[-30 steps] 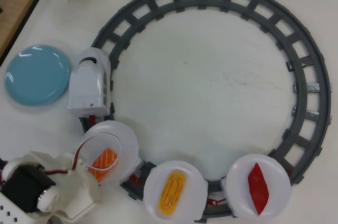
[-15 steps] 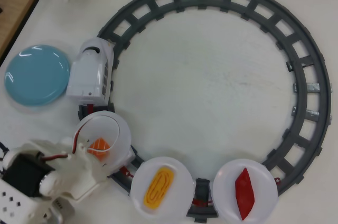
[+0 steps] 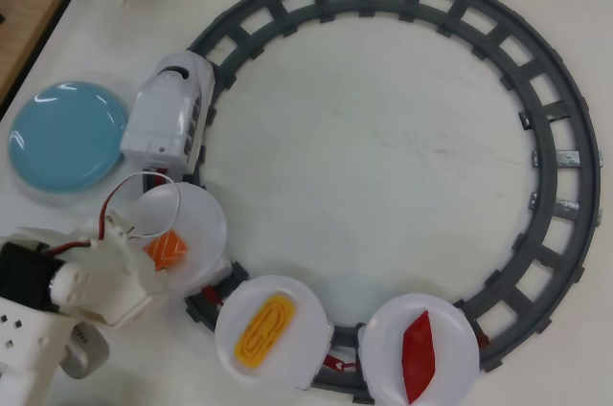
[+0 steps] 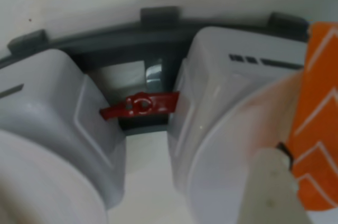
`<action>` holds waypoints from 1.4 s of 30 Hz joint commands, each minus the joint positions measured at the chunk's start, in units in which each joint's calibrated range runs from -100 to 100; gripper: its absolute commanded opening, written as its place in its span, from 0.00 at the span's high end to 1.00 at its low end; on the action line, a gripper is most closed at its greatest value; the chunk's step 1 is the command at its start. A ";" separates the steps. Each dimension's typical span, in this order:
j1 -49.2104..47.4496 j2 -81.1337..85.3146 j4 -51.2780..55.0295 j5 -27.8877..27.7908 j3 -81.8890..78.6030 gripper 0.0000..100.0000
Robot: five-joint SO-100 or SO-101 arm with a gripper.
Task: Pick up the sushi from the Shinkansen and put it on the blue dish
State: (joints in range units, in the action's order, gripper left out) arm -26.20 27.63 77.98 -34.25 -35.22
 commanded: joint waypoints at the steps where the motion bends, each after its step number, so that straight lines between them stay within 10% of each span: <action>1: -1.09 -1.79 -1.68 1.25 1.68 0.76; 9: -1.18 -7.01 -10.68 2.50 -2.29 0.78; 13: -1.18 -7.68 -14.84 4.12 -1.75 0.98; 42: -23.36 -17.71 -8.30 13.85 24.49 0.97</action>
State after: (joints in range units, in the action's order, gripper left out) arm -48.18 12.95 72.35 -22.09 -14.18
